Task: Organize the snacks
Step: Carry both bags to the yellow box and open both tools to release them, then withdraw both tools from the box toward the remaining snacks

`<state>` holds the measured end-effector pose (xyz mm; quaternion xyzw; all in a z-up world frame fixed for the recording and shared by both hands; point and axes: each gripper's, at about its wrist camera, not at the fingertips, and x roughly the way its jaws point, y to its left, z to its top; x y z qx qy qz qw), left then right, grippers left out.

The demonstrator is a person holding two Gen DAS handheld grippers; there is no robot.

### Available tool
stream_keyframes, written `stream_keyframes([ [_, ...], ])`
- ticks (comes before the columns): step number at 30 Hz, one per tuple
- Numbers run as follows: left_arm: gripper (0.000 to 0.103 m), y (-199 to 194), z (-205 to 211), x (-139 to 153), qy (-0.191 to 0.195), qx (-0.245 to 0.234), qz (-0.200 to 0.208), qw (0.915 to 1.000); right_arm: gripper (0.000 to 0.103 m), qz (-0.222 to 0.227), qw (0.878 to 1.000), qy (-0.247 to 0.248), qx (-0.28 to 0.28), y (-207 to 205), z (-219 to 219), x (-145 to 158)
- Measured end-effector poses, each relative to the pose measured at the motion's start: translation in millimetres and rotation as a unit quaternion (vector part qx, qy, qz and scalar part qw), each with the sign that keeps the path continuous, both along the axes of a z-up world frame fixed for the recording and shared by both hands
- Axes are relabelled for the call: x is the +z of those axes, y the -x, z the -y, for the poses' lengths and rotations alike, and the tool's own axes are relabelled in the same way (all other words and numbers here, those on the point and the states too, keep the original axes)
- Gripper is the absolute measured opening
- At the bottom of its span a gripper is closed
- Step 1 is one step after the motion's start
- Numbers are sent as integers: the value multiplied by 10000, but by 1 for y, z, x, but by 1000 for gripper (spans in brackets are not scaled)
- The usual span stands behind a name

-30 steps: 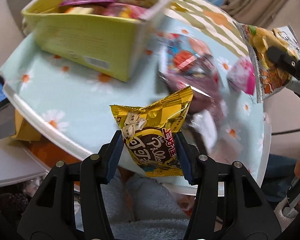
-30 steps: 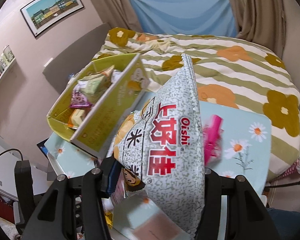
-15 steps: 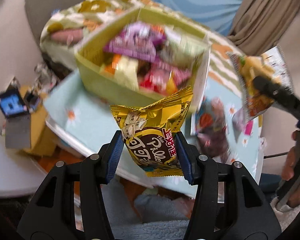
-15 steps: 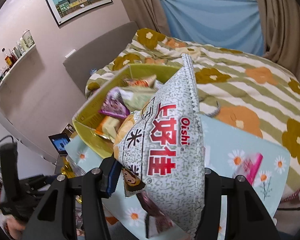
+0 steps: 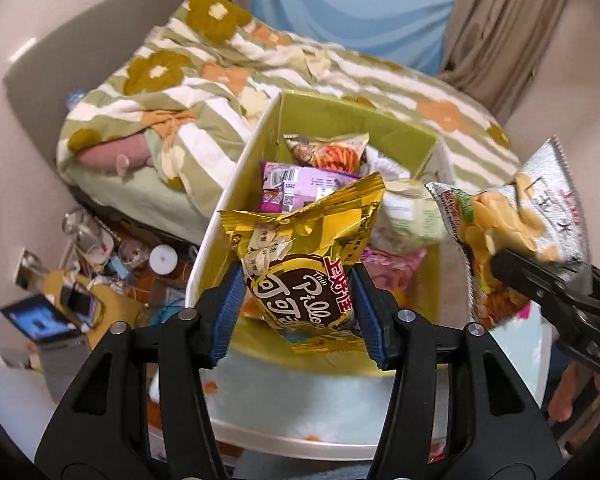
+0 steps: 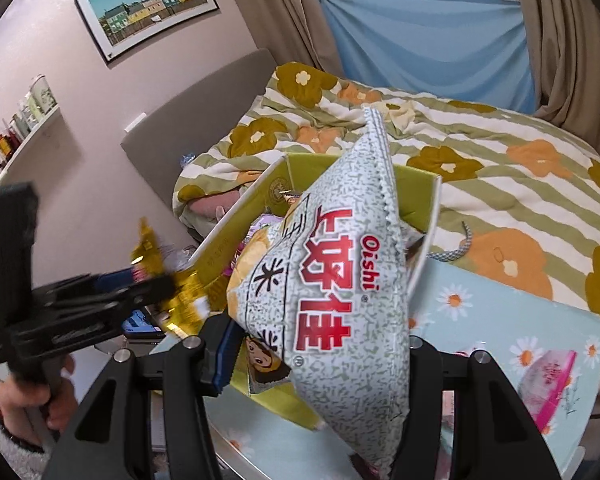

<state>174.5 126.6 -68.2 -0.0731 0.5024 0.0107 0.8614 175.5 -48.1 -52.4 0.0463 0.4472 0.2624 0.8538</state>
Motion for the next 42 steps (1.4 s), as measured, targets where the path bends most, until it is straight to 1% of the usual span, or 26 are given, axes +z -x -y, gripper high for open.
stream_keyframes([
  [1,52,-6,-3,-6,26,-67,-69,10000,50,-52,10000,6,-54,-2,-5,-4],
  [3,73,-18,-6,-18,107,-270,-180,9994,50,-162,9998,14,-144,-5,-12,-10],
  [4,97,-21,-7,-21,64,-349,-183,9992,50,-220,9996,20,-196,-6,-14,-13],
  [5,103,-20,-8,-22,-10,-375,-120,9992,50,-265,9993,27,-248,-7,-16,-16],
  [7,103,-18,-8,-21,-74,-484,-14,9988,50,-342,9988,55,-343,-5,-17,-22],
  [9,103,-16,-7,-22,-138,-547,-47,9984,50,-391,9983,95,-428,-3,-17,-26],
  [12,103,-10,-8,-20,-133,-529,-41,9985,50,-496,9974,86,-525,1,-16,-27],
  [16,103,-1,-13,-15,-316,-429,22,9986,52,-517,9977,143,-414,4,-23,-21],
  [18,103,6,-19,-10,-411,-278,82,9987,52,-509,9981,155,-317,3,-29,-18],
  [21,103,14,-32,-8,-374,-102,151,9991,52,-513,9984,96,-225,-2,-39,-17],
  [24,103,18,-40,-10,-350,2,114,9993,54,-528,9985,33,-161,-11,-51,-22],
  [25,103,20,-44,-12,-330,45,84,9994,58,-518,9985,35,-154,-12,-55,-25],
  [27,103,23,-48,-15,-298,77,64,9995,81,-460,9986,114,-244,-13,-59,-30],
  [28,103,25,-49,-16,-284,87,55,9995,101,-406,9986,138,-315,-11,-59,-31],
  [29,103,27,-51,-18,-274,94,53,9996,103,-343,9987,125,-369,-9,-58,-31],
  [32,103,32,-51,-22,-260,69,35,9996,103,-207,9984,146,-496,0,-52,-30],
  [36,103,35,-49,-23,-247,-40,36,9997,103,-212,9977,213,-601,6,-47,-27],
  [42,103,37,-40,-8,-283,-279,210,9990,103,-107,9967,179,-789,19,-36,-9],
])
